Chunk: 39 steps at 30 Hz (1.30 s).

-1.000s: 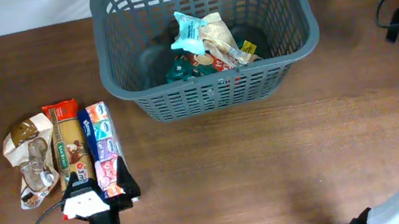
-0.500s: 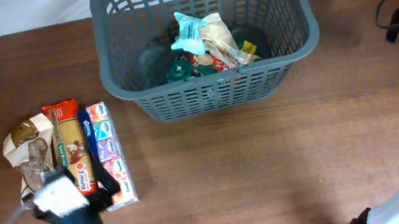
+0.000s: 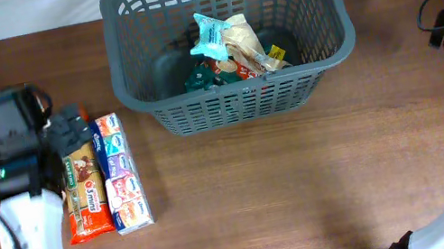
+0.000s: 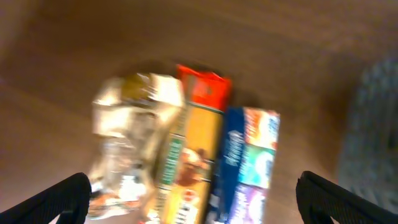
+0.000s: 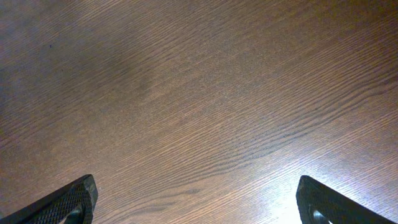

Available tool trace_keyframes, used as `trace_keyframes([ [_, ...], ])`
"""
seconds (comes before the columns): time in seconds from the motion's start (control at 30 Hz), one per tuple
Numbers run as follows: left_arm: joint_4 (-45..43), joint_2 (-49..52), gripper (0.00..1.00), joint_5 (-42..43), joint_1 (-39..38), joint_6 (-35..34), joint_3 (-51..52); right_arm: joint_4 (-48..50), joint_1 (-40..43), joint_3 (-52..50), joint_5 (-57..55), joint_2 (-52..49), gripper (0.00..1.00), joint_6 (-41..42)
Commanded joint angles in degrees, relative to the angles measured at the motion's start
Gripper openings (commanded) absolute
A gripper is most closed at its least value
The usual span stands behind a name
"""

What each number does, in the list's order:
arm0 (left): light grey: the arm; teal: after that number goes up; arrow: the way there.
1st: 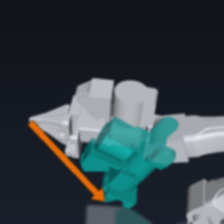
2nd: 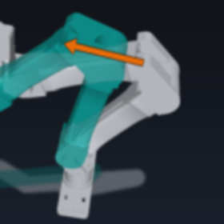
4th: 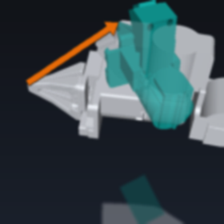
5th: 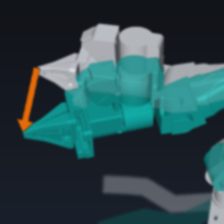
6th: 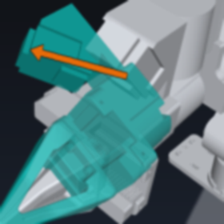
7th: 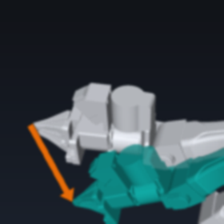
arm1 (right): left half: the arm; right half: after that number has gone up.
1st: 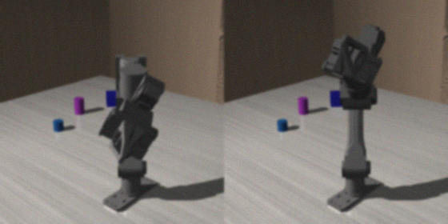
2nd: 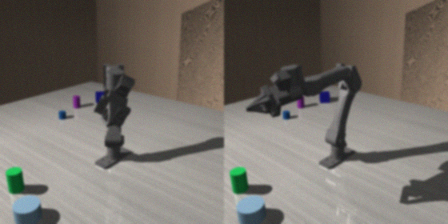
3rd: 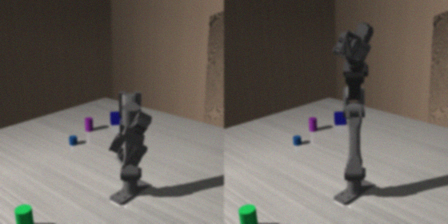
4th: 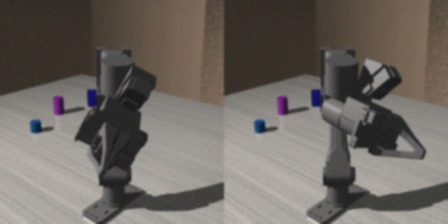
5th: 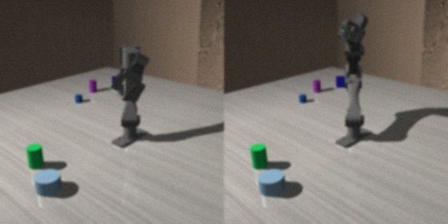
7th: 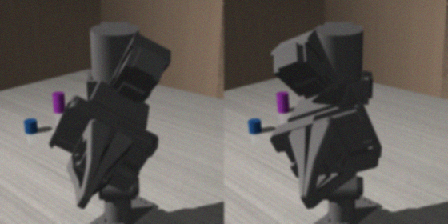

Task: Pack container
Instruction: 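Move the left gripper to the tissue boxes and grasp them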

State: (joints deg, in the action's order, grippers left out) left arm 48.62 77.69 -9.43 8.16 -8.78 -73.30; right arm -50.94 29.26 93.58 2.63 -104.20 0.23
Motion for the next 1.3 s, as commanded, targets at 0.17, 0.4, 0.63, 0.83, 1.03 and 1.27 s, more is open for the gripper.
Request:
trace_keyframes([
  [0.17,1.44,11.23,0.89,14.67,0.09,0.74,-1.18,0.00,-0.02,-0.17,0.11,1.51,0.99,0.70],
  [0.4,3.43,20.65,0.75,15.23,-2.62,5.25,-1.16,0.00,-0.02,-0.17,0.11,1.51,0.99,0.70],
  [0.63,4.17,28.70,0.71,15.04,-4.33,5.20,-0.90,0.00,-0.02,-0.17,0.09,1.51,0.99,0.70],
  [0.83,3.32,33.31,0.64,13.90,-4.26,4.72,-0.90,0.00,-0.02,-0.17,0.11,1.51,0.99,0.70],
  [1.03,3.56,35.78,0.51,10.93,-4.26,3.43,-0.87,0.00,-0.02,-0.17,0.11,1.51,0.99,0.70],
  [1.27,5.22,35.32,0.79,5.49,-4.26,1.77,-0.90,0.00,-0.02,-0.17,0.09,1.51,0.99,0.70],
])
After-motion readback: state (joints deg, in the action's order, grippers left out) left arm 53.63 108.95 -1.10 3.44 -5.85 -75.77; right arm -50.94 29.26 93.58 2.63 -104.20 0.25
